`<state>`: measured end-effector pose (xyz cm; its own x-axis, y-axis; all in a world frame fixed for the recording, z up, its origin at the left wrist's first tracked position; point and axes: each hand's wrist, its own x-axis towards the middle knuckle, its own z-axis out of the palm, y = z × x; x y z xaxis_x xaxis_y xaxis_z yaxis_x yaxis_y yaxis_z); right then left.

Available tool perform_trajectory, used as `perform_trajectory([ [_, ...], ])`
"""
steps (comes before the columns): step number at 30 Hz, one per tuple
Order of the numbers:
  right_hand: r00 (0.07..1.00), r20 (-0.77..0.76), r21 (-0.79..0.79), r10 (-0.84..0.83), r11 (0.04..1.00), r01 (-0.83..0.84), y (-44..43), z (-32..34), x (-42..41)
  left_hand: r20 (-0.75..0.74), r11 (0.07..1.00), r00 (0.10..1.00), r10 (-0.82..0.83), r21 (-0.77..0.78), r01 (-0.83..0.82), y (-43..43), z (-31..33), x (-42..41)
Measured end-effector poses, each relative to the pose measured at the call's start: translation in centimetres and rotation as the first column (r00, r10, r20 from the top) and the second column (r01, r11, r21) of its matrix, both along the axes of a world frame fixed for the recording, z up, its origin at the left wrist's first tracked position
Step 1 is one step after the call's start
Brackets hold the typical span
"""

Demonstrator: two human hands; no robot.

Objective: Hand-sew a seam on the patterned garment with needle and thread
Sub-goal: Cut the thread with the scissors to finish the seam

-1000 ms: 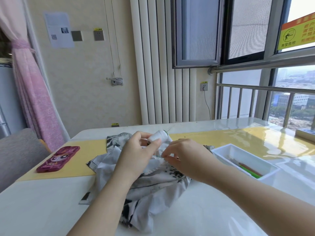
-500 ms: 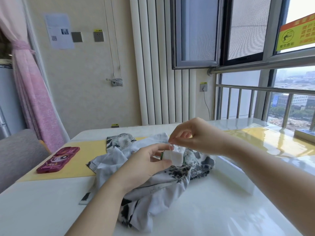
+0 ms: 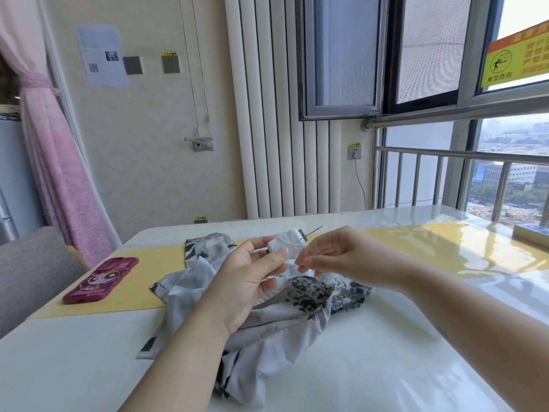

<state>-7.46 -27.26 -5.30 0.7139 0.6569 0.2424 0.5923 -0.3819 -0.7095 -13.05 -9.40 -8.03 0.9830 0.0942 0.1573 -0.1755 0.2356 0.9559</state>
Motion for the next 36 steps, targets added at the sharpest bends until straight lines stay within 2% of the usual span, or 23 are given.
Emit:
perform_trajectory([
  [3,0.992,0.128,-0.091,-0.006,0.996,0.018,0.3,-0.1,-0.6,0.073,0.955,0.981,0.179,0.228,-0.191,0.1,-0.7,0.5],
  [5,0.972,0.236,-0.140,-0.016,0.989,0.051,0.5,0.0,-1.2,0.164,0.857,0.957,0.241,0.426,-0.289,0.2,-1.0,0.7],
  [7,0.947,0.317,-0.146,-0.046,0.985,0.096,0.7,0.4,-1.4,0.220,0.781,0.945,0.242,0.534,-0.324,0.2,-1.2,0.7],
  [9,0.931,0.359,-0.131,-0.066,0.984,0.120,0.6,1.0,-1.4,0.225,0.754,0.953,0.204,0.584,-0.299,0.1,-1.2,0.6],
  [12,0.923,0.372,-0.090,-0.092,0.987,0.135,0.3,1.6,-1.1,0.193,0.760,0.975,0.107,0.617,-0.206,0.0,-1.1,0.4],
  [14,0.921,0.366,-0.044,-0.131,0.986,0.158,0.1,1.4,-0.6,0.158,0.795,0.986,0.044,0.593,-0.131,0.0,-1.0,0.3],
  [17,0.955,0.250,0.048,-0.157,0.988,0.150,-0.5,0.7,0.1,0.117,0.885,0.993,-0.008,0.463,-0.047,0.0,-0.8,0.5],
  [19,0.986,0.133,0.094,-0.096,0.992,0.084,-1.0,0.4,0.1,0.097,0.921,0.995,-0.016,0.390,-0.023,-0.2,-0.7,0.8],
  [22,0.998,0.053,0.103,-0.038,0.994,0.032,-1.7,0.2,0.2,0.102,0.914,0.994,-0.033,0.406,-0.011,-0.8,-0.8,1.5],
  [24,0.996,0.031,0.123,-0.088,0.989,0.083,-2.4,0.0,0.8,0.128,0.880,0.992,-0.022,0.474,-0.042,-1.5,-0.9,2.0],
  [26,0.975,0.037,0.155,-0.218,0.965,0.210,-3.5,-0.3,1.8,0.182,0.775,0.983,0.036,0.616,-0.143,-2.2,-0.9,2.4],
  [28,0.900,0.109,0.127,-0.422,0.904,0.409,-5.1,-1.0,3.2,0.205,0.520,0.976,0.068,0.828,-0.210,-2.7,-1.3,3.0],
  [30,0.789,0.193,0.033,-0.583,0.808,0.588,-7.0,-2.2,4.6,0.102,0.275,0.993,0.058,0.955,-0.114,-3.2,-2.0,3.2],
  [31,0.754,0.208,-0.029,-0.623,0.766,0.642,-7.9,-2.9,5.3,0.039,0.185,0.998,0.054,0.981,-0.049,-3.5,-2.4,3.2],
  [33,0.725,0.202,-0.161,-0.658,0.708,0.688,-9.3,-4.5,6.2,-0.008,0.071,0.998,0.061,0.998,0.004,-4.2,-3.0,3.2],
  [36,0.717,0.231,-0.309,-0.657,0.650,0.695,-9.9,-6.1,6.8,0.047,0.044,0.996,0.072,0.998,-0.050,-4.4,-3.5,3.6],
])
